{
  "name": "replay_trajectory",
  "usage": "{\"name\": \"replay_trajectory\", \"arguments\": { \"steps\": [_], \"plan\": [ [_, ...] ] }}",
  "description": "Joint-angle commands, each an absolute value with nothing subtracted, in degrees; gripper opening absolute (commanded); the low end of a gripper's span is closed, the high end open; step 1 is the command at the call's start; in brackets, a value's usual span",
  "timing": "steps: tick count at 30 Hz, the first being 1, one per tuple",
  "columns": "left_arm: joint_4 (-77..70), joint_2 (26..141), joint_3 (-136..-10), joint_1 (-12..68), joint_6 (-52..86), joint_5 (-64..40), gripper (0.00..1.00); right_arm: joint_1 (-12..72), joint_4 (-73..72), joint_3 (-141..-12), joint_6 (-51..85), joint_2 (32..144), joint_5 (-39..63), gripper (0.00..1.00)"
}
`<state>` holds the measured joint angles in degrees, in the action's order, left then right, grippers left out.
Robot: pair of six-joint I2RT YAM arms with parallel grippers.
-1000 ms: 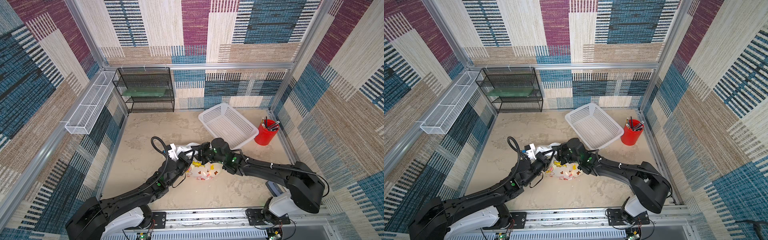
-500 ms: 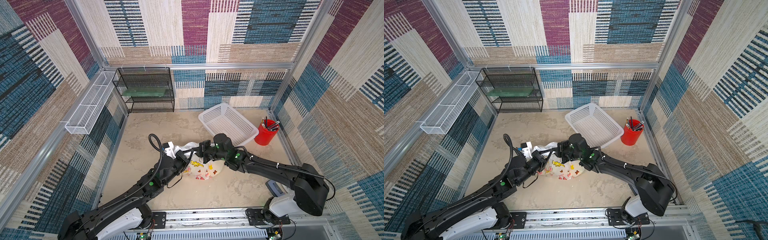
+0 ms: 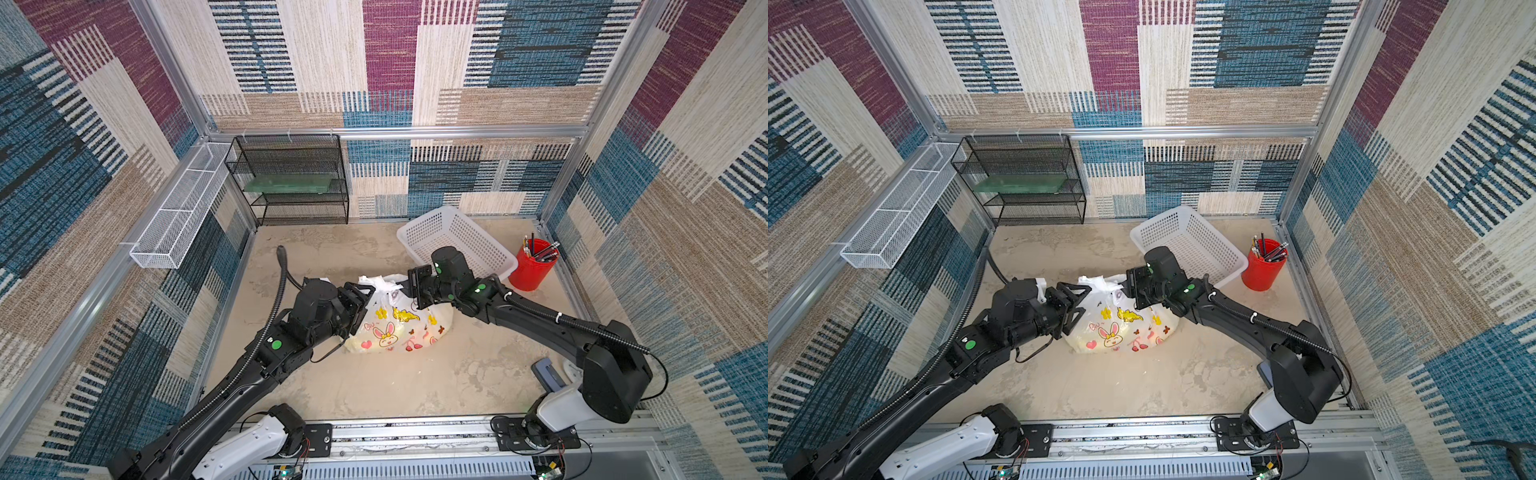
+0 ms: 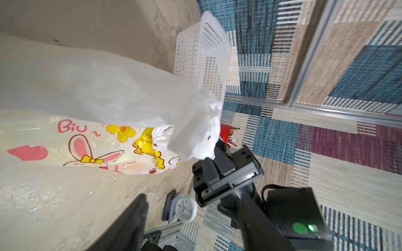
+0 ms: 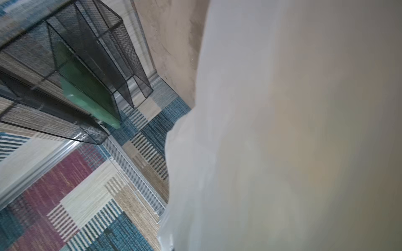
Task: Place the banana into a plastic bag & tie a knot
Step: Cross the plastic bag at the center of the board.
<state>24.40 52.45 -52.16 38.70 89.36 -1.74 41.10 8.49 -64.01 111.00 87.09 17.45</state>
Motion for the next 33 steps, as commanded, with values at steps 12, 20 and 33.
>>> {"name": "replay_trajectory", "arguments": {
  "steps": [12, 20, 33],
  "plan": [
    [45.31, 58.68, -68.42, 32.67, 87.01, -2.87, 0.91, 40.30, 15.35, -67.71, 99.08, 86.17, 11.60, 0.00],
    [53.30, 64.81, -79.01, 23.73, 73.09, -2.02, 0.92, 42.75, 24.01, -83.71, 55.14, 91.17, 10.06, 0.00],
    [57.08, 65.23, -79.33, 23.03, 69.01, -6.71, 0.85, 43.72, 25.11, -85.39, 11.53, 88.32, 35.03, 0.00]
  ]
}}
